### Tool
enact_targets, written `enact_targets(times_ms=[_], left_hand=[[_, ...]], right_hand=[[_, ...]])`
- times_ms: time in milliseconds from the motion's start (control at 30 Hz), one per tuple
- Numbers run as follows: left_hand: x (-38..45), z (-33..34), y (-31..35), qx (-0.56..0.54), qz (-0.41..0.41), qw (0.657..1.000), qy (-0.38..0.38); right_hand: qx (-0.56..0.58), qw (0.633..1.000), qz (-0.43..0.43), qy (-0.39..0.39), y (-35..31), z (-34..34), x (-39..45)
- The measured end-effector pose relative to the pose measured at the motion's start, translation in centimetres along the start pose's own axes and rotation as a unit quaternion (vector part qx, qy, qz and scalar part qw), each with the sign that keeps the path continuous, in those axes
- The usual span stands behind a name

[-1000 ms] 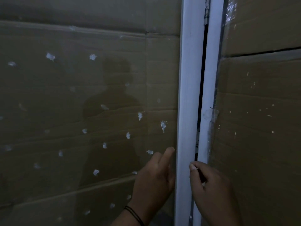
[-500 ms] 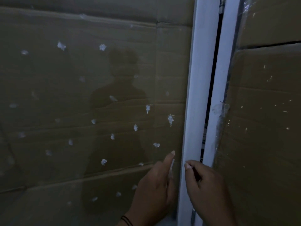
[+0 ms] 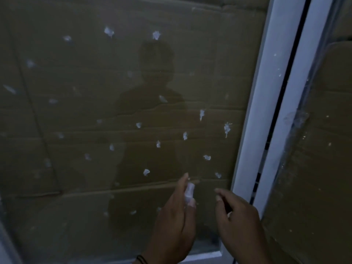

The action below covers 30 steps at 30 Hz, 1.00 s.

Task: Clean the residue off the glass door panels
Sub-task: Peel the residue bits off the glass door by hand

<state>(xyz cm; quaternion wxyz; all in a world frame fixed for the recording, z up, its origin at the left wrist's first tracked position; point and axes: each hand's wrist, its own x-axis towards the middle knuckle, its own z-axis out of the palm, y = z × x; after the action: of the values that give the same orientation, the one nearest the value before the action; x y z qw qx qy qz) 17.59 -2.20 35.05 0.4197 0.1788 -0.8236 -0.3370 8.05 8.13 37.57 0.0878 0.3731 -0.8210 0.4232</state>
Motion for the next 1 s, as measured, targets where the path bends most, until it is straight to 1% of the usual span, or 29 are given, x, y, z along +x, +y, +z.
enact_targets(times_ms=[33,100,167,200,267,400,467,533,567,633,733,800,933,1000], left_hand=[[-0.2,-0.2,-0.1,-0.025,-0.026,0.999,-0.011],[-0.2,-0.8,-0.2,-0.062,-0.042,0.997,-0.004],[0.0,-1.5,-0.2,-0.090,-0.039,0.995,0.017],[0.1,-1.7,-0.3,-0.102,-0.037,0.994,0.021],[0.0,-2.2,-0.4,-0.109,-0.044,0.993,0.022],[-0.6,-3.4,-0.4,-0.119,-0.049,0.992,-0.005],[-1.0,-3.8,-0.8,-0.138,-0.075,0.988,-0.012],[-1.2,-4.2,-1.4,-0.152,-0.113,0.982,-0.010],[-1.2,-4.5,-1.8,-0.145,-0.118,0.982,-0.003],[-1.2,-5.1,-2.4,-0.087,-0.088,0.992,0.020],[-1.0,-6.3,-3.3,0.040,-0.022,0.998,0.044],[-0.9,-7.1,-4.0,0.107,0.005,0.993,0.042],[-0.3,-9.0,-4.6,0.244,0.021,0.969,0.033],[-0.2,-9.8,-4.6,0.274,0.020,0.961,0.039]], right_hand=[[0.024,1.000,0.003,-0.019,-0.4,0.3,-0.5],[0.077,0.994,0.003,-0.081,-1.4,1.0,-1.5],[0.091,0.985,-0.010,-0.145,-2.3,1.9,-2.7],[0.088,0.983,-0.022,-0.159,-2.7,2.3,-3.0],[0.077,0.983,-0.041,-0.160,-3.2,3.1,-3.5],[0.080,0.980,-0.050,-0.175,-3.3,4.5,-3.8],[0.084,0.979,-0.055,-0.179,-3.3,5.2,-3.9],[0.106,0.981,-0.052,-0.155,-3.3,5.7,-4.1],[0.113,0.983,-0.050,-0.136,-3.3,5.8,-4.1],[0.106,0.988,-0.051,-0.099,-3.2,6.0,-4.0],[0.102,0.993,-0.041,-0.046,-2.6,5.9,-3.4],[0.096,0.995,-0.033,-0.007,-2.0,5.6,-3.0],[0.067,0.997,-0.018,0.031,-1.3,5.3,-2.3],[0.059,0.997,-0.025,0.049,-1.3,5.3,-2.0]])
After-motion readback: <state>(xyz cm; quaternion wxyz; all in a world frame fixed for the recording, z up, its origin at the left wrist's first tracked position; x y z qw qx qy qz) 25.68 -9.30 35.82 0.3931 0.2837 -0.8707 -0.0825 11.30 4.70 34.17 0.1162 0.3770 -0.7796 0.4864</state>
